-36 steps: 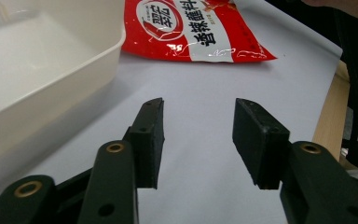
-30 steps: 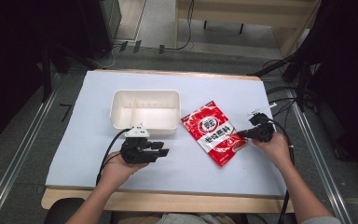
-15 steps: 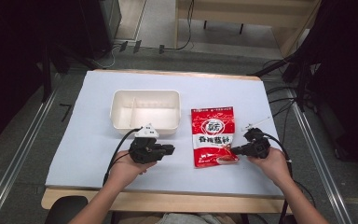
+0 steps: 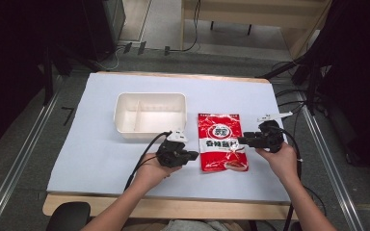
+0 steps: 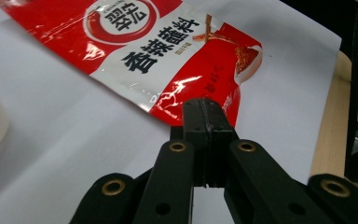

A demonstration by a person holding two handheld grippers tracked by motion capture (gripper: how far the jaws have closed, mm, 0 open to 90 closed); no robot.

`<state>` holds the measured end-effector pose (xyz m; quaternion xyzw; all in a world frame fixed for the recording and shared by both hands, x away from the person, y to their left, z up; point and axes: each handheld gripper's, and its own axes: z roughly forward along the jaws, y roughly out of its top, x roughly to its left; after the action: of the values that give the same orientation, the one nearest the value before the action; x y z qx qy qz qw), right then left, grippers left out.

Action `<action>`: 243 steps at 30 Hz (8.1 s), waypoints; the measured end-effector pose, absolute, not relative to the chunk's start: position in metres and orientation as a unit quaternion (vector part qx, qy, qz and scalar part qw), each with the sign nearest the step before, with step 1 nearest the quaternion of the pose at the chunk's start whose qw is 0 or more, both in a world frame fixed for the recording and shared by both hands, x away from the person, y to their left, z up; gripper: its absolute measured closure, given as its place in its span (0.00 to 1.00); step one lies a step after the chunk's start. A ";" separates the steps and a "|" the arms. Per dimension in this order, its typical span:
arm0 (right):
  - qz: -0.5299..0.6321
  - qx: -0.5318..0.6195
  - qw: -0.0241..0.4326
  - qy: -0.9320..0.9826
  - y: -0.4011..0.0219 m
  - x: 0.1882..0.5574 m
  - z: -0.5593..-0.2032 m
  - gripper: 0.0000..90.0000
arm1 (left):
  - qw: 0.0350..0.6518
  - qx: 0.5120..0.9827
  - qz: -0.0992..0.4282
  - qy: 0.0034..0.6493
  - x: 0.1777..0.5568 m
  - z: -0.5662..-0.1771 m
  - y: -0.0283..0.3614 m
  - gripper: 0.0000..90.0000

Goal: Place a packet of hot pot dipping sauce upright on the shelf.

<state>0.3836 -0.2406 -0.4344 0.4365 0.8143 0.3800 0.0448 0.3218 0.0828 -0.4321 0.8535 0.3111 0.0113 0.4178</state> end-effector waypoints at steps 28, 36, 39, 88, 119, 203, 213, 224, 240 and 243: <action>0.375 0.453 0.060 0.806 -0.234 0.402 -0.443 0.31 | 0.392 0.869 0.022 0.303 0.325 -0.467 0.044 1.00; 0.372 0.472 0.033 0.799 -0.230 0.417 -0.458 0.26 | 0.393 0.868 0.027 0.302 0.324 -0.468 0.045 1.00; 0.362 0.478 0.029 0.800 -0.229 0.420 -0.463 0.26 | 0.392 0.869 0.027 0.302 0.324 -0.469 0.046 1.00; 0.376 0.413 0.001 0.830 -0.185 0.406 -0.421 1.00 | 0.418 0.857 -0.012 0.301 0.323 -0.442 0.075 0.59; 0.431 0.355 0.023 0.829 -0.184 0.377 -0.340 1.00 | 0.430 0.854 0.013 0.292 0.312 -0.412 0.142 0.38; 0.444 0.319 0.043 0.836 0.002 0.503 -0.257 1.00 | 0.446 0.833 0.000 0.327 0.309 -0.413 0.180 0.40; 0.427 0.317 0.047 0.845 0.029 0.513 -0.283 1.00 | 0.445 0.829 0.003 0.339 0.311 -0.412 0.190 0.40; 0.430 0.321 0.022 0.843 0.048 0.520 -0.312 1.00 | 0.437 0.836 0.000 0.332 0.310 -0.414 0.188 0.40; 0.428 0.323 0.016 0.844 0.038 0.524 -0.339 0.97 | 0.434 0.838 -0.003 0.331 0.309 -0.414 0.186 0.40; 0.431 0.328 0.012 0.841 0.029 0.527 -0.342 0.95 | 0.441 0.836 -0.002 0.328 0.309 -0.414 0.185 0.40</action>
<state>0.5270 0.0294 -0.3418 0.3282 0.8406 0.4306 0.0125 0.3092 0.1854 -0.4143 0.8357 0.3276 -0.0020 0.4408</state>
